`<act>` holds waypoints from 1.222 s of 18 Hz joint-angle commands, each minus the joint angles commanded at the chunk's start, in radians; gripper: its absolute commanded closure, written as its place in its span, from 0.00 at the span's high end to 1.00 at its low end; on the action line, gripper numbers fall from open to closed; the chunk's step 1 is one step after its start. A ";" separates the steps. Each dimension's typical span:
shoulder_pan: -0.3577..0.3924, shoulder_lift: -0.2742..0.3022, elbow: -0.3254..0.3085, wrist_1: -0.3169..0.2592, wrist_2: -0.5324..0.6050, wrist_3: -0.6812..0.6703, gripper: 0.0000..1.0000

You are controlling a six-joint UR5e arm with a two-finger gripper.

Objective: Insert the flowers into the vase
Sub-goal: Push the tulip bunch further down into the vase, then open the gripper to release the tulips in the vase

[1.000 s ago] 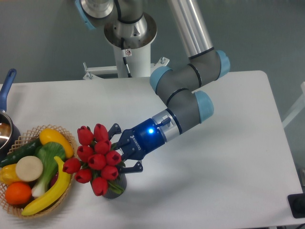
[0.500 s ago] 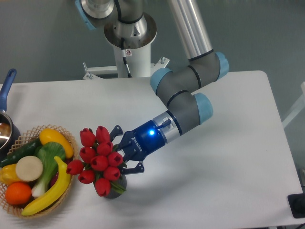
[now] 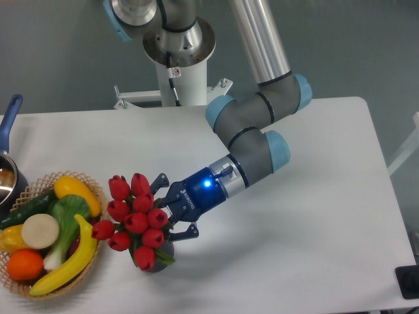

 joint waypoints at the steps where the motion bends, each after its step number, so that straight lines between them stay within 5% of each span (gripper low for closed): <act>1: 0.000 0.002 0.000 0.000 0.000 0.000 0.58; 2: 0.000 0.002 0.000 0.000 0.000 0.000 0.62; 3: 0.000 0.002 0.000 0.000 0.000 0.002 0.79; 9: 0.000 0.002 0.000 0.000 0.000 0.031 0.95; 22: 0.020 0.009 -0.008 0.005 0.025 0.034 1.00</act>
